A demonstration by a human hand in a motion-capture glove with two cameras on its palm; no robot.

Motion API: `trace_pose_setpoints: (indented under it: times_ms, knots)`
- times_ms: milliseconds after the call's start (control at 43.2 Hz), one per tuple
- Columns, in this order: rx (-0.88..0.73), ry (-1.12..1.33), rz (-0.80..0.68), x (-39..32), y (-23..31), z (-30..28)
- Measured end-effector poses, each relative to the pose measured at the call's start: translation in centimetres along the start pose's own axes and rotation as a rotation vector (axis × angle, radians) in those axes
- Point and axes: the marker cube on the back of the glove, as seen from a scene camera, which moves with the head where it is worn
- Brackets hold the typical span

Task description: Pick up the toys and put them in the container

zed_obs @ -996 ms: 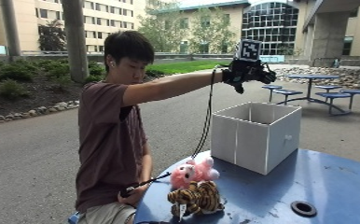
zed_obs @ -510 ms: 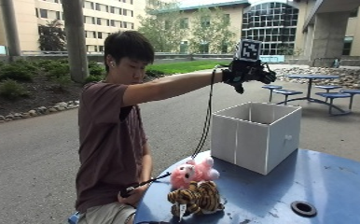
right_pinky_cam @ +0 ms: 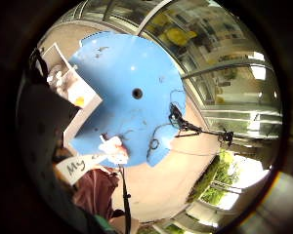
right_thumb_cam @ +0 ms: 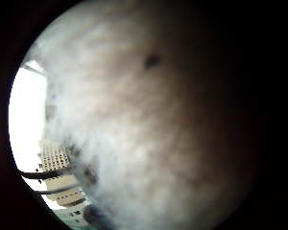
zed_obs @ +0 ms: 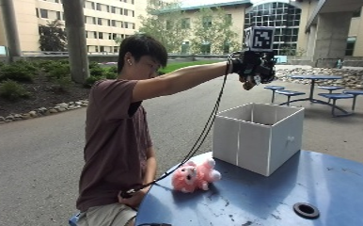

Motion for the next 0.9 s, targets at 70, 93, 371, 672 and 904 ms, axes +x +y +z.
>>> trace_pose_setpoints:
  times_ms: [70, 93, 371, 672, 904]
  knots:
    - [-0.002, -0.018, -0.010, -3.3, -1.8, 0.9]
    - [-0.006, -0.016, -0.008, -4.3, -2.3, 1.2]
    - [-0.182, 0.011, -0.107, -13.5, -5.3, 6.8]
    - [-0.164, -0.012, -0.111, -16.9, -6.3, 10.3]
    - [-0.118, -0.029, -0.057, -14.1, -5.4, 7.5]
